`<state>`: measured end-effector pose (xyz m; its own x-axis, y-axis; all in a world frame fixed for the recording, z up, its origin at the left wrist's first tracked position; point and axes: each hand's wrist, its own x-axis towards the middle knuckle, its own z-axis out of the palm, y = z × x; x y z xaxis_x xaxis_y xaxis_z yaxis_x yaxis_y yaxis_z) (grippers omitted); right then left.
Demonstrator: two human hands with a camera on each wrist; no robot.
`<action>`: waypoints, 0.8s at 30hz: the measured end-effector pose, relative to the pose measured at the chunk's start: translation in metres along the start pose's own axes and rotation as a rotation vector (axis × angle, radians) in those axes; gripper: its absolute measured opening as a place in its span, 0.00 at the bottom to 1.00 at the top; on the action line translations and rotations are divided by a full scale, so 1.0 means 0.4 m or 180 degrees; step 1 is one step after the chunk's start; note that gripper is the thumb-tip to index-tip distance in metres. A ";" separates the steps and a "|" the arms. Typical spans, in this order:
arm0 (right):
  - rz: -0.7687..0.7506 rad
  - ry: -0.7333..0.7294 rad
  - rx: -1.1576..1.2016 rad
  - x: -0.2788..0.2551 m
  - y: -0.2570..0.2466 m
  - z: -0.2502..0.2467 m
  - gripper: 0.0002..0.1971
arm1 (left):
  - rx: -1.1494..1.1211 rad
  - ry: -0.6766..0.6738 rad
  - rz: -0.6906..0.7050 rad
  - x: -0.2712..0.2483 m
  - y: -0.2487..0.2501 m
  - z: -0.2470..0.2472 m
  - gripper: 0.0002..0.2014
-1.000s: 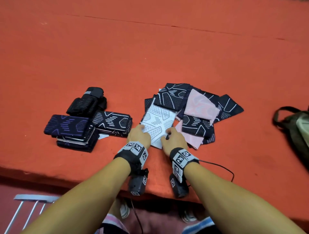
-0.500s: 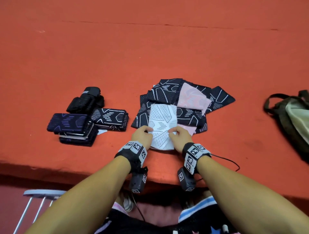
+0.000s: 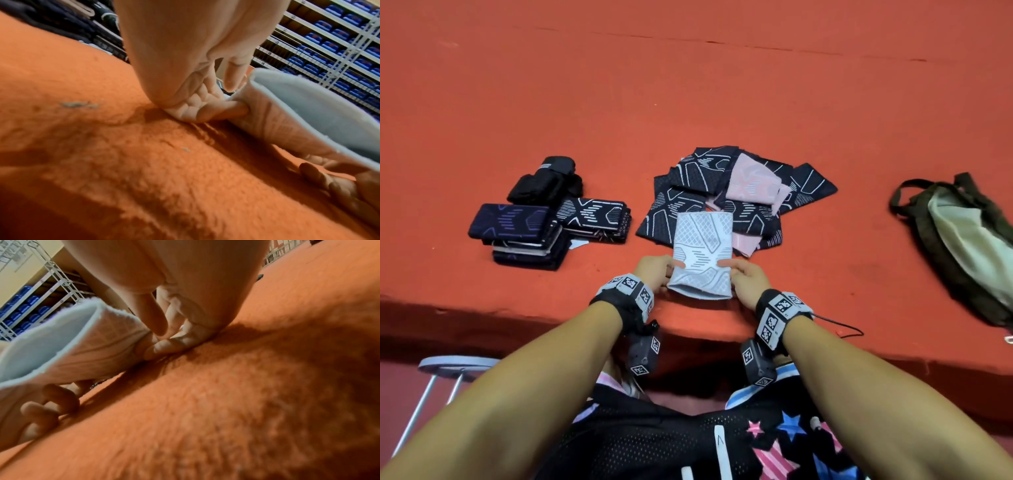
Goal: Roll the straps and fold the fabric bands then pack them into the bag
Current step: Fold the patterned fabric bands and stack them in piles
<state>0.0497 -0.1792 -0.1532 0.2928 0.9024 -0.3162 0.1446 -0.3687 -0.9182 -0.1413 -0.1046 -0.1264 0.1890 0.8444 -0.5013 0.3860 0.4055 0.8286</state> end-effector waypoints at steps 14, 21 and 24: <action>-0.0285 -0.0165 -0.0065 -0.023 0.005 -0.004 0.18 | -0.0492 0.0238 0.0804 -0.026 -0.111 -0.008 0.11; -0.0121 -0.0123 0.0594 -0.044 -0.004 0.006 0.12 | -0.0399 0.0312 0.0927 -0.014 -0.102 -0.008 0.11; 0.0004 -0.0102 0.0646 -0.040 0.007 0.003 0.09 | -0.0418 0.0200 0.0824 -0.008 -0.101 -0.011 0.07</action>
<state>0.0444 -0.1945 -0.1511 0.2622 0.9098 -0.3218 -0.0501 -0.3202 -0.9460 -0.1615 -0.1223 -0.1573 0.2080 0.9440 -0.2560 0.2113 0.2122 0.9541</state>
